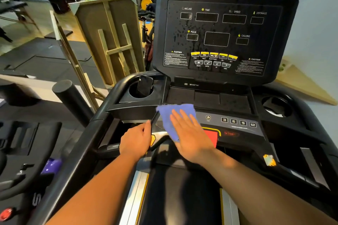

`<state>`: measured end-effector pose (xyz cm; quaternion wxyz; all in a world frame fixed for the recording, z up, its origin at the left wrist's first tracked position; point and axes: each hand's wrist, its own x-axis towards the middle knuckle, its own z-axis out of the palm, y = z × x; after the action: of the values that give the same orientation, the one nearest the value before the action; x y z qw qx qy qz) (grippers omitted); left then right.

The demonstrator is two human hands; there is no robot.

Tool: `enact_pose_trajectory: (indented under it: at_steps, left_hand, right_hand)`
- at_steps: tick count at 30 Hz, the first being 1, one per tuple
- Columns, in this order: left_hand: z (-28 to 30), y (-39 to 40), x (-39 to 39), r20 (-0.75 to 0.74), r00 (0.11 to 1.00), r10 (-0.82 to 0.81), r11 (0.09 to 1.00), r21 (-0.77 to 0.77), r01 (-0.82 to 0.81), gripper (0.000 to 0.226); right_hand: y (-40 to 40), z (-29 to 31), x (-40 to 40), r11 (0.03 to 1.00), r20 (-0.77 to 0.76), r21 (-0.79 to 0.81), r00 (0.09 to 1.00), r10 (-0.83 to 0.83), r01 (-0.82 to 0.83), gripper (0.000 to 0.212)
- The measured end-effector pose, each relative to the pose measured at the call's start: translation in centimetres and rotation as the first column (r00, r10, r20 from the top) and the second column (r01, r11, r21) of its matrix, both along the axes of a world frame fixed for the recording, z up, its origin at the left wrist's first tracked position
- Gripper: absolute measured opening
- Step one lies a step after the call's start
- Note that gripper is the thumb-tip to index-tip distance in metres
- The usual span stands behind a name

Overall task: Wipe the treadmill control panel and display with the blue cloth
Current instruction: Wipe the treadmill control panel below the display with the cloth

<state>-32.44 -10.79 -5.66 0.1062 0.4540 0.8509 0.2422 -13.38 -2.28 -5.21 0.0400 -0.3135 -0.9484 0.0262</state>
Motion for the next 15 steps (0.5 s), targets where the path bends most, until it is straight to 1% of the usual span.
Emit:
enact_pose_trajectory:
  at_steps: [2,3,4,6,9,11,12,13,15]
  left_hand:
    - [0.0,0.0,0.0,-0.011,1.0,0.005,1.0,0.013,-0.005,0.063]
    - [-0.2,0.0,0.0,-0.012,1.0,0.007,1.0,0.013,-0.007,0.063]
    - [-0.2,0.0,0.0,-0.009,1.0,0.009,1.0,0.008,-0.008,0.063]
    - [-0.2,0.0,-0.1,0.014,1.0,0.011,1.0,-0.009,-0.011,0.062]
    - [0.0,0.0,0.0,0.028,1.0,0.012,0.999,-0.032,-0.011,0.062]
    - [0.1,0.0,0.1,0.009,1.0,0.01,0.999,-0.042,-0.009,0.062]
    - [0.2,0.0,0.1,-0.003,1.0,0.007,0.999,-0.041,-0.007,0.06]
    - [0.1,0.0,0.0,-0.012,1.0,0.003,0.999,-0.039,-0.003,0.06]
    - [0.2,-0.1,0.0,-0.02,1.0,-0.003,1.0,-0.017,0.003,0.061]
  right_hand:
    - [0.1,0.8,-2.5,0.991,-0.009,-0.008,0.991,-0.133,0.133,0.076]
    - [-0.3,1.0,-3.6,0.986,-0.028,0.019,0.986,-0.165,0.166,0.077]
    - [-0.7,1.0,-4.5,0.985,-0.039,0.04,0.986,-0.164,0.165,0.077]
    - [-1.9,0.7,-4.8,0.997,-0.006,0.056,0.999,-0.051,0.052,0.077]
    - [-2.4,0.1,-2.2,0.986,0.054,0.083,0.989,0.141,-0.145,0.078]
    - [-2.1,-0.8,0.1,0.978,0.038,0.082,0.982,0.187,-0.189,0.078]
    - [-1.9,-1.2,1.1,0.983,0.008,0.079,0.986,0.164,-0.164,0.078]
    - [-1.6,-1.4,1.9,0.992,-0.033,0.076,0.994,0.105,-0.103,0.078]
    - [-1.3,-1.2,1.9,0.992,-0.107,0.094,0.992,-0.074,0.084,0.077]
